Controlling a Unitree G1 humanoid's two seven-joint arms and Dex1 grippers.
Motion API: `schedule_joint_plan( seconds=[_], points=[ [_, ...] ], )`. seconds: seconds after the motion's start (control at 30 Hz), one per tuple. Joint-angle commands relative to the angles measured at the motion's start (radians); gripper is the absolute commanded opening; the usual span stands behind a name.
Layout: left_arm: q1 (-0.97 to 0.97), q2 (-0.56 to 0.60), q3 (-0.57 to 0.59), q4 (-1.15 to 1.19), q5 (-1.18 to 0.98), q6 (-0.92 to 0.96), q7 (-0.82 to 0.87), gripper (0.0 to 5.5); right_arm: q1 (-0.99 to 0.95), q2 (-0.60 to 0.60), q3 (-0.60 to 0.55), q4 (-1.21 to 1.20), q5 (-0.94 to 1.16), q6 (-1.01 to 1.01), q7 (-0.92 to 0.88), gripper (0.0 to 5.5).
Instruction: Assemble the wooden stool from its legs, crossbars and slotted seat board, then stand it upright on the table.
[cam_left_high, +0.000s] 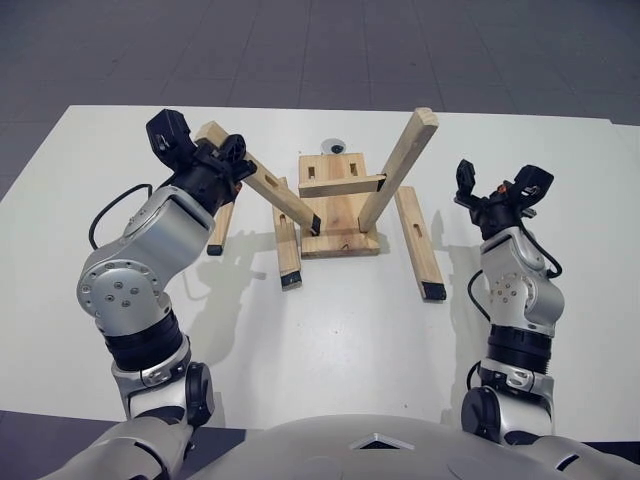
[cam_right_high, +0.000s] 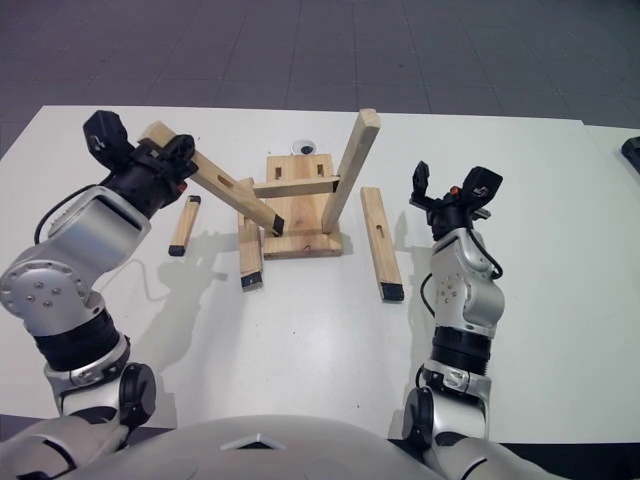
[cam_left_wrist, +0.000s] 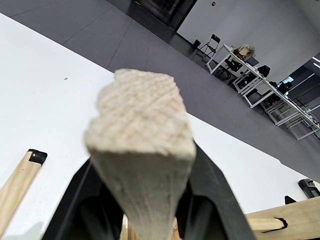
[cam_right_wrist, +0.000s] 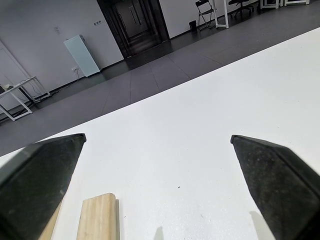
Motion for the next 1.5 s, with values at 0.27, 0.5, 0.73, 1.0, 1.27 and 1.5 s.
schedule_joint_plan(
  seconds=[0.27,0.5,0.73,1.0,1.27,1.5],
  points=[
    [0.029,0.066,-0.045,-0.031,0.036,0.029,0.001,1.05,0.001,0.015,0.051,-0.021,-0.04,0.033,-0.028,5.4],
    [0.106,0.103,-0.175,-0.032,0.173,0.054,-0.111,1.05,-0.036,-0.025,0.081,-0.044,-0.064,0.08,-0.007,5.4],
    [0.168,0.084,-0.202,0.011,0.303,0.004,-0.203,1.05,-0.074,-0.042,0.08,-0.075,-0.061,0.105,0.002,5.4],
    [0.177,0.04,-0.247,0.109,0.4,-0.005,-0.276,1.05,-0.153,-0.075,0.095,-0.22,-0.042,0.105,0.046,5.4],
    [0.172,0.068,-0.318,0.116,0.495,0.017,-0.365,1.05,-0.321,-0.089,0.131,-0.451,0.054,0.213,0.036,5.4],
    [0.185,0.026,-0.322,0.145,0.549,0.017,-0.393,1.05,-0.386,-0.039,0.293,-0.463,0.038,0.281,0.036,5.4]
  ],
)
